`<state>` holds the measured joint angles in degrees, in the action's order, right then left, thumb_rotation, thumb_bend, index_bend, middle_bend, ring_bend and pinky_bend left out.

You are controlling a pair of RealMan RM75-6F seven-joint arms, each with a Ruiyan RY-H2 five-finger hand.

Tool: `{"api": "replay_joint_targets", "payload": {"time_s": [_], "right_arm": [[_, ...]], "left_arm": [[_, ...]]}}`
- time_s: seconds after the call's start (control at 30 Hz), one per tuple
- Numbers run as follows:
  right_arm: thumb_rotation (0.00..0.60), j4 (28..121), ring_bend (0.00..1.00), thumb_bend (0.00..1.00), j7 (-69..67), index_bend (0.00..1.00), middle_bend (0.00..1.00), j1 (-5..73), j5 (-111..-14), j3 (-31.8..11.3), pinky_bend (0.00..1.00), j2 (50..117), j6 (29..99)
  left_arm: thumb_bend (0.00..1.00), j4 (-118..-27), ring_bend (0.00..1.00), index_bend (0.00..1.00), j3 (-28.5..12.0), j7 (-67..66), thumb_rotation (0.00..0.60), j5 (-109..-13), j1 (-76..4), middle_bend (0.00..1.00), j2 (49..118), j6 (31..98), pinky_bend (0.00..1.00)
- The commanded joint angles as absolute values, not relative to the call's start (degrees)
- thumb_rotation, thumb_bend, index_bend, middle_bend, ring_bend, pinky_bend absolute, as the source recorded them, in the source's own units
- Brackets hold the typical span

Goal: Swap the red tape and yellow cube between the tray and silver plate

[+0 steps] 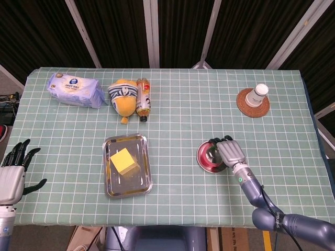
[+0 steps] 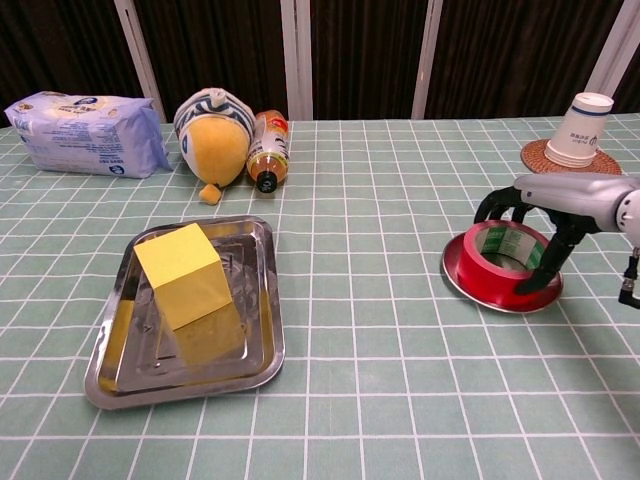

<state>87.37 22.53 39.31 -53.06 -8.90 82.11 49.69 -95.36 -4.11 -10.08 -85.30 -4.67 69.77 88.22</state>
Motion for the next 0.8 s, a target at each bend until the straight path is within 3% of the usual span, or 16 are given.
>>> {"api": "replay_joint_targets", "payload": {"time_s": [0.03,0.37,0.57,0.8], "right_arm": [[0.600,87.1,0.40,0.03,22.0,0.37,0.30,39.5,-54.6,-8.7,0.18,82.4,50.4],[0.600,92.9,0.40,0.03,24.7,0.37,0.30,43.1,-54.6,-13.2,0.19,80.5,52.7],[0.600,92.4,0.40,0.03,29.0,0.37,0.30,48.8,-48.8,-15.5,0.19,84.8,51.0],[0.600,85.2,0.39,0.03,32.0,0.35,0.30,54.4,-42.9,-16.2,0.17,93.1,50.1]], "left_arm": [[0.15,-95.4,0.00,0.21,-4.1,-10.0,0.600,-85.2,-4.6,0.00,69.8,88.3,0.15],[0.15,-95.3,0.00,0.21,-4.5,-9.4,0.600,-84.5,-4.7,0.00,69.7,88.2,0.15],[0.15,-94.8,0.00,0.21,-4.8,-8.5,0.600,-84.2,-4.8,0.00,69.4,87.9,0.15],[0.15,-94.2,0.00,0.21,-5.2,-6.5,0.600,-83.7,-4.9,0.00,68.4,87.8,0.15]]}}
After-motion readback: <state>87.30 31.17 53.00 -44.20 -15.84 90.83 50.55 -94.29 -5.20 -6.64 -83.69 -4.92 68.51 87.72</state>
